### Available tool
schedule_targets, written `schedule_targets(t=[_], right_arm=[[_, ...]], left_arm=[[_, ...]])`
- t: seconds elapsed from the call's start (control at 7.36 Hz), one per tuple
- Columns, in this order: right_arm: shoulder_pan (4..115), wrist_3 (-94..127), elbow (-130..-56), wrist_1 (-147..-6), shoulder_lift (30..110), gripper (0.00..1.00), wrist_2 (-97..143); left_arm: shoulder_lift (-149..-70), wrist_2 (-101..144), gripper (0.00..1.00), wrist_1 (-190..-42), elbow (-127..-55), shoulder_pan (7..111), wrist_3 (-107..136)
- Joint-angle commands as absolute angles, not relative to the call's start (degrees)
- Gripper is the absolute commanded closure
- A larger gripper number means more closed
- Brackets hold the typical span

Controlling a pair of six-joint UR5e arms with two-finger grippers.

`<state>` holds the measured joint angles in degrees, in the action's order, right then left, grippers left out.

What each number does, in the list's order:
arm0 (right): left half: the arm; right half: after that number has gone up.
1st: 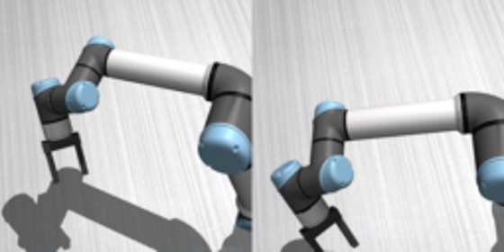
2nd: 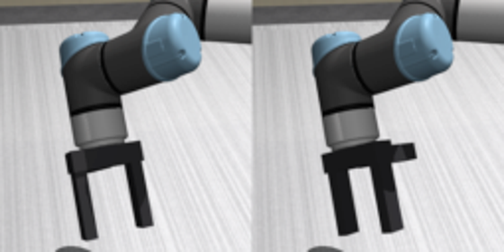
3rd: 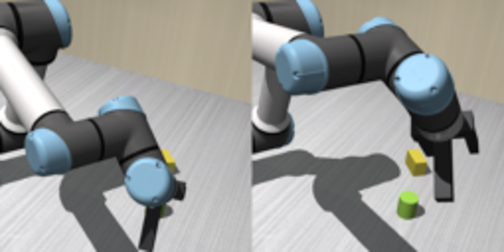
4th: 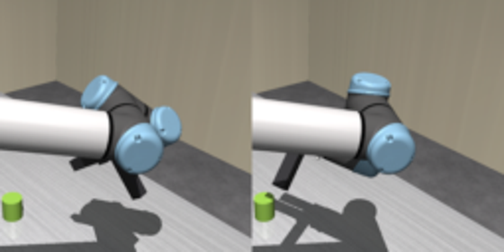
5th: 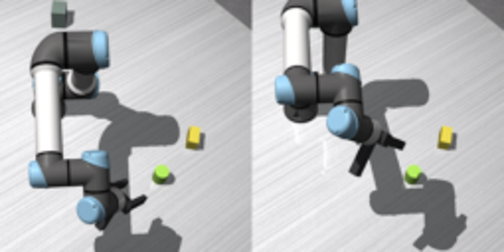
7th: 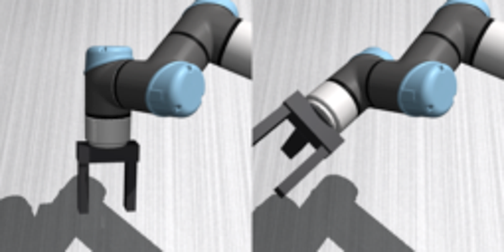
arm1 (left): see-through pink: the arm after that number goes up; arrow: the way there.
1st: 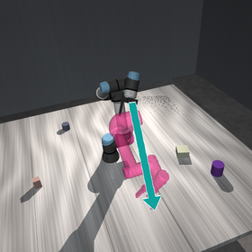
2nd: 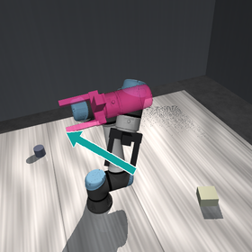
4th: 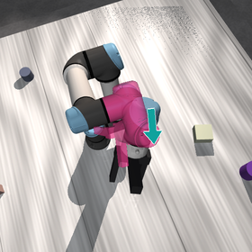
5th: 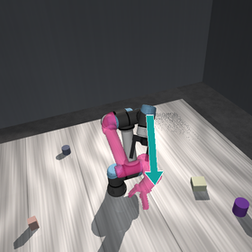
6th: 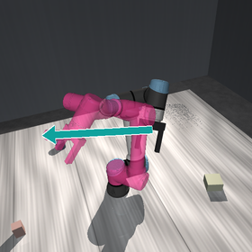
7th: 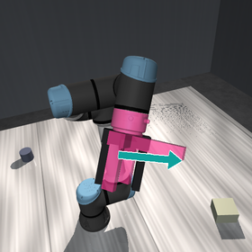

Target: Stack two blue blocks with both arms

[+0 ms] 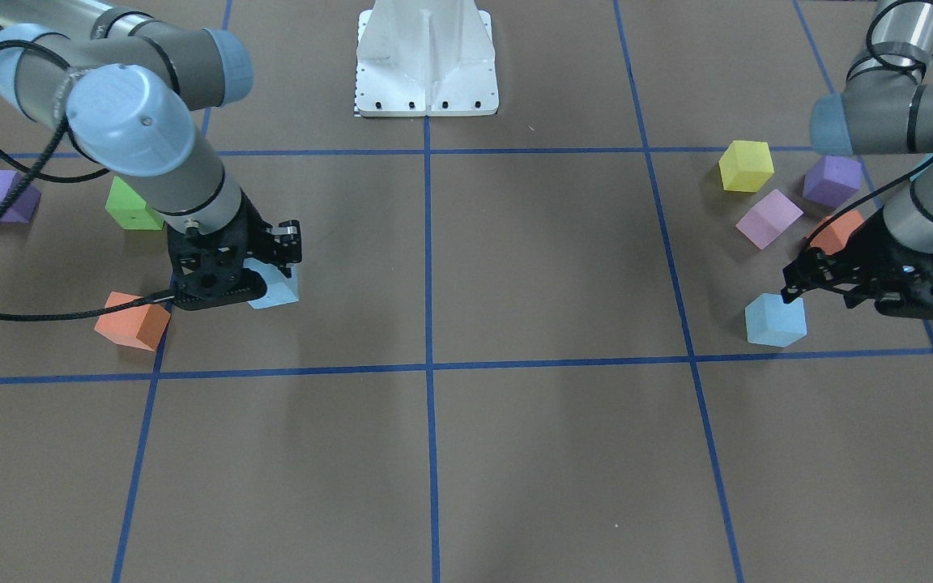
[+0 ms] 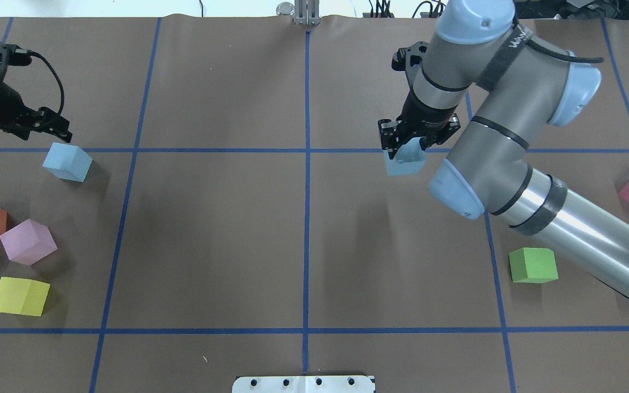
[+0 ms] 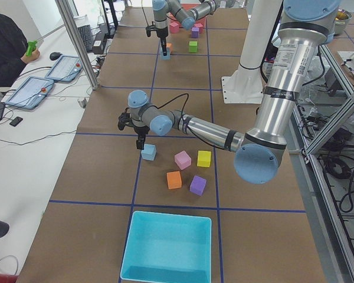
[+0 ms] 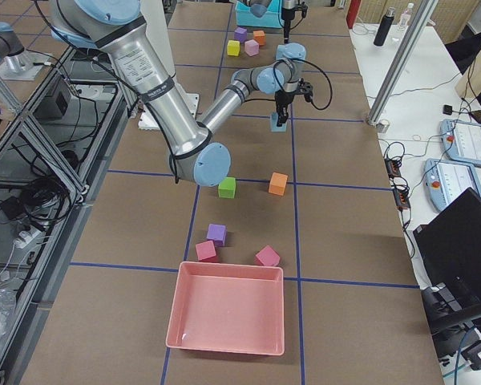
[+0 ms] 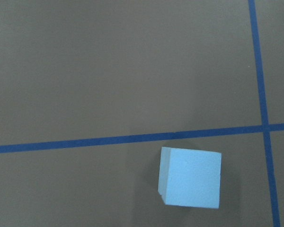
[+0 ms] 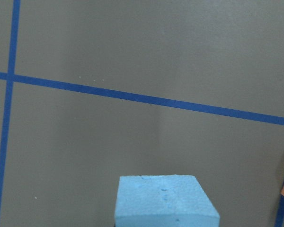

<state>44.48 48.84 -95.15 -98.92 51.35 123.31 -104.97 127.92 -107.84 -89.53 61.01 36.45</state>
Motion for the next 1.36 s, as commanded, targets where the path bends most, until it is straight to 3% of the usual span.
schedule_targets(t=[0.0,0.54,1.22], right_arm=[[40.10,55.78,-93.52,-98.62,47.82,0.57,120.42],[31.57,68.17,-93.25,-97.91,44.57,0.56,113.83],[27.60,73.03,-80.95,-87.64,41.22,0.53,108.73]], left_arm=[[-106.96,126.83,0.02,-108.46,-84.74,58.89,36.04],[-106.61,127.09,0.02,-109.42,-81.83,58.80,29.27],[-106.79,127.27,0.02,-109.42,-82.09,58.80,29.53]])
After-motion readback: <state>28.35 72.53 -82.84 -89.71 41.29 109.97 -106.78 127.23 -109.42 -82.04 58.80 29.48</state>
